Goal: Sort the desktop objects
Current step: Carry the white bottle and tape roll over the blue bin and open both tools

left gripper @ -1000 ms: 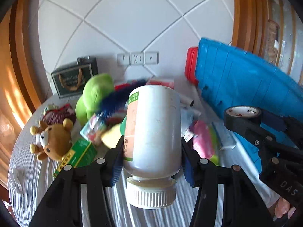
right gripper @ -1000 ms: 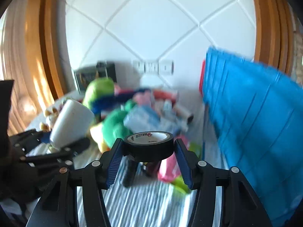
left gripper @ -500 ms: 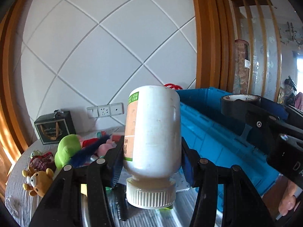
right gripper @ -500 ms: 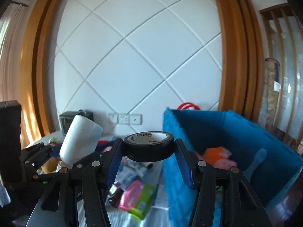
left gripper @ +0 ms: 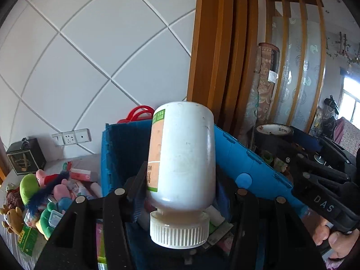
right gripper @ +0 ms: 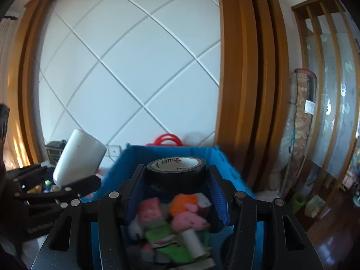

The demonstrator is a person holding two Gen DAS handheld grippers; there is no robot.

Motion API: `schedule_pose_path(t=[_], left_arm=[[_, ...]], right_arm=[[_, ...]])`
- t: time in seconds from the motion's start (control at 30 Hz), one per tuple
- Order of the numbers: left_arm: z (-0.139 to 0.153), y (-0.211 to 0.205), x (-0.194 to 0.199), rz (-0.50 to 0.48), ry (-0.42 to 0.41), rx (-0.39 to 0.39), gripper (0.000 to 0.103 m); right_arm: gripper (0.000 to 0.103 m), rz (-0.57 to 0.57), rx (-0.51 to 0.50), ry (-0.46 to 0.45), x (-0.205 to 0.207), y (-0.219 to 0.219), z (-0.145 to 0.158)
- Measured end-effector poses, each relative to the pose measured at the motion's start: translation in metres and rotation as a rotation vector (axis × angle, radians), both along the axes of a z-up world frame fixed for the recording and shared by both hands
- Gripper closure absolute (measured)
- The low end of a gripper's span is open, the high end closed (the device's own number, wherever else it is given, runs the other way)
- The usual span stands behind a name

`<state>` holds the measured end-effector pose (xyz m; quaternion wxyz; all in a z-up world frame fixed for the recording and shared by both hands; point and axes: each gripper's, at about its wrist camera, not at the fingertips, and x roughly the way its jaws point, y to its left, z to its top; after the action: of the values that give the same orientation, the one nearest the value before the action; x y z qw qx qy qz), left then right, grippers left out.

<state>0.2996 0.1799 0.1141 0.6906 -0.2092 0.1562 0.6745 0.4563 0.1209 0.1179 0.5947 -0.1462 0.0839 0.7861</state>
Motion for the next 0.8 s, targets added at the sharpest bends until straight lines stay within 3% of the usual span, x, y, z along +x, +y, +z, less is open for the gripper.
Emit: schedule_pose_path(t=[0.13, 0.23, 0.43, 0.67, 0.8], left_arm=[[-0.025, 0.069, 0.023, 0.031, 0.047, -0.188, 0.051], [-0.065, 0.106, 0.028, 0.064, 0.093, -0.336, 0.051], [-0.137, 0.140, 0.019, 0.091, 0.059, -0.581, 0.051], [-0.182, 0.153, 0.023, 0.079, 0.036, -0.757, 0.051], [-0.180, 0.148, 0.022, 0.091, 0.070, -0.733, 0.051]], right_arm=[[0.049, 0.012, -0.179, -0.022, 0.034, 0.076, -0.019], [0.049, 0.014, -0.332, -0.054, 0.041, 0.126, -0.058], [0.049, 0.080, -0.635, -0.127, 0.032, 0.194, -0.142], [0.049, 0.169, -0.903, -0.219, 0.009, 0.211, -0.222], [0.049, 0.198, -0.952, -0.284, -0.001, 0.208, -0.240]])
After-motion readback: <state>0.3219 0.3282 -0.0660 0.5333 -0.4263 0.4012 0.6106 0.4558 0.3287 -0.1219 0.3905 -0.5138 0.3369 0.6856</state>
